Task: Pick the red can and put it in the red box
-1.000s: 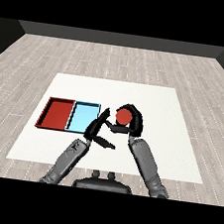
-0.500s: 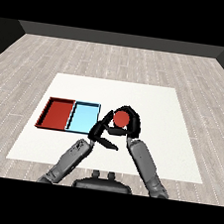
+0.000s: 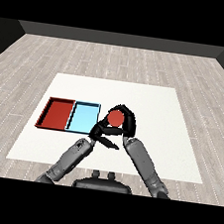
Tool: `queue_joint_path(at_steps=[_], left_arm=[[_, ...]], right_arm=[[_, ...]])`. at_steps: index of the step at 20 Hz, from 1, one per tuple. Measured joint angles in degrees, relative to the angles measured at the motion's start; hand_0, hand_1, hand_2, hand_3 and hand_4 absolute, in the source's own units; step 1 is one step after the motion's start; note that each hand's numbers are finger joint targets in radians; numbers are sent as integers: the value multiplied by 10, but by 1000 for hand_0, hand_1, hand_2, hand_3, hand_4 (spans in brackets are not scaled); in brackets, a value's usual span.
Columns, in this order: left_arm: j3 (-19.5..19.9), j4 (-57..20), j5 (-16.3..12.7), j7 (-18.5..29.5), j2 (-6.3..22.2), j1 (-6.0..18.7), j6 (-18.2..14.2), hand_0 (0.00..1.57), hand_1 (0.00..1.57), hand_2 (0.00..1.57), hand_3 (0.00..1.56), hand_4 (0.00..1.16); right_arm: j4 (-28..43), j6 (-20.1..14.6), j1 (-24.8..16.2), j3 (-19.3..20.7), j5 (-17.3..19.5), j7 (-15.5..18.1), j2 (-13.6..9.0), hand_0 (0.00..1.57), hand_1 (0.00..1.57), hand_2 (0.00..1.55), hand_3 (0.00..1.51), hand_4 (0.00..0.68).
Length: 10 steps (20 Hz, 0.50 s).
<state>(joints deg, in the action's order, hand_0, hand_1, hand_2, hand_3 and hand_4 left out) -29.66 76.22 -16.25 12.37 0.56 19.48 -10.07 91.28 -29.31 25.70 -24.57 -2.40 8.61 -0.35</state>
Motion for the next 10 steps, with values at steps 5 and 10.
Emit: queue_joint_path(at_steps=[5, 10], left_arm=[[-6, 0, -5, -9, 6, 11, -18, 0, 0, 0, 0, 0], [-27, -15, -27, 26, 11, 20, -79, 677, 677, 984, 933, 969]], right_arm=[[2, -22, 10, -20, 5, -9, -4, 1571, 1571, 1484, 1406, 654], [-10, -30, 16, -30, -17, 9, -7, 1571, 1571, 1478, 1405, 643]])
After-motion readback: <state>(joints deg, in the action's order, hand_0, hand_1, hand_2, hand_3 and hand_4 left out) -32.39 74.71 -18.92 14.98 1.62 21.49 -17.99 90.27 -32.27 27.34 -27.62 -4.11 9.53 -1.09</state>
